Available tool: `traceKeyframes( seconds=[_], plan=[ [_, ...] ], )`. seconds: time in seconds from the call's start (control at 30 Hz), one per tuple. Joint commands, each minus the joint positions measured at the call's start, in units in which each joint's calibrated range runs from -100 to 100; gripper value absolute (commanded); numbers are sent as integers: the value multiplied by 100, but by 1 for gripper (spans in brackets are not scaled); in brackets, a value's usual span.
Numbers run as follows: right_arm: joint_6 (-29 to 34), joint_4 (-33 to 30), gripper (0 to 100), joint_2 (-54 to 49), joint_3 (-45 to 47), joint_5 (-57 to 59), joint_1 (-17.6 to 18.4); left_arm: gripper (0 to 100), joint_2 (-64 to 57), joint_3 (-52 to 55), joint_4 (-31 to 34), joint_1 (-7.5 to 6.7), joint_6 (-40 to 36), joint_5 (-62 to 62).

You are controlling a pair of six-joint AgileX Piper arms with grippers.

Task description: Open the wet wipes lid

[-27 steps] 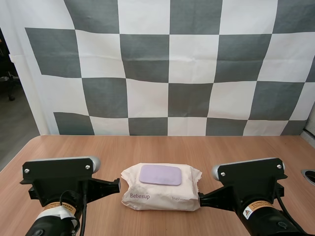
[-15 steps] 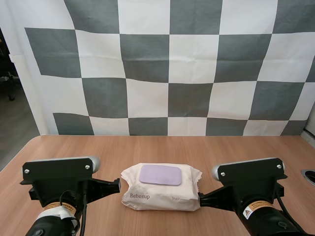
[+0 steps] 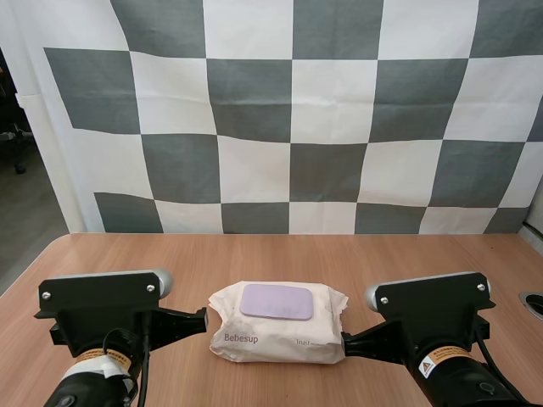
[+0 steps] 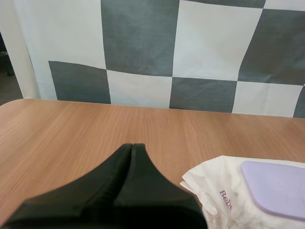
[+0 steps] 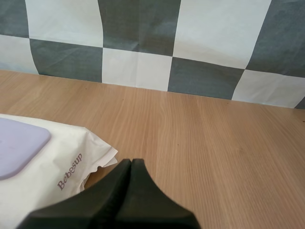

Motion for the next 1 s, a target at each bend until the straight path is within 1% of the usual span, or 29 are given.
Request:
traceKeyframes(
  seconds=[0.0, 0.37, 0.5, 0.67, 0.97],
  plan=[
    [-2, -2, 0, 0, 0, 7, -3, 0, 0, 0, 0, -1, -5, -1],
    [-2, -2, 0, 0, 0, -86, -3, 0, 0, 0, 17, -1, 25, -46],
    [-30, -2, 0, 0, -38, -395, -3, 0, 0, -44, 367, -1, 80, -46],
    [-30, -2, 0, 0, -474, -395, -3, 0, 0, -532, 803, -1, 137, -29],
    [-30, -2, 0, 0, -1516, -395, -3, 0, 0, -1714, 873, -1, 137, 23]
  ],
)
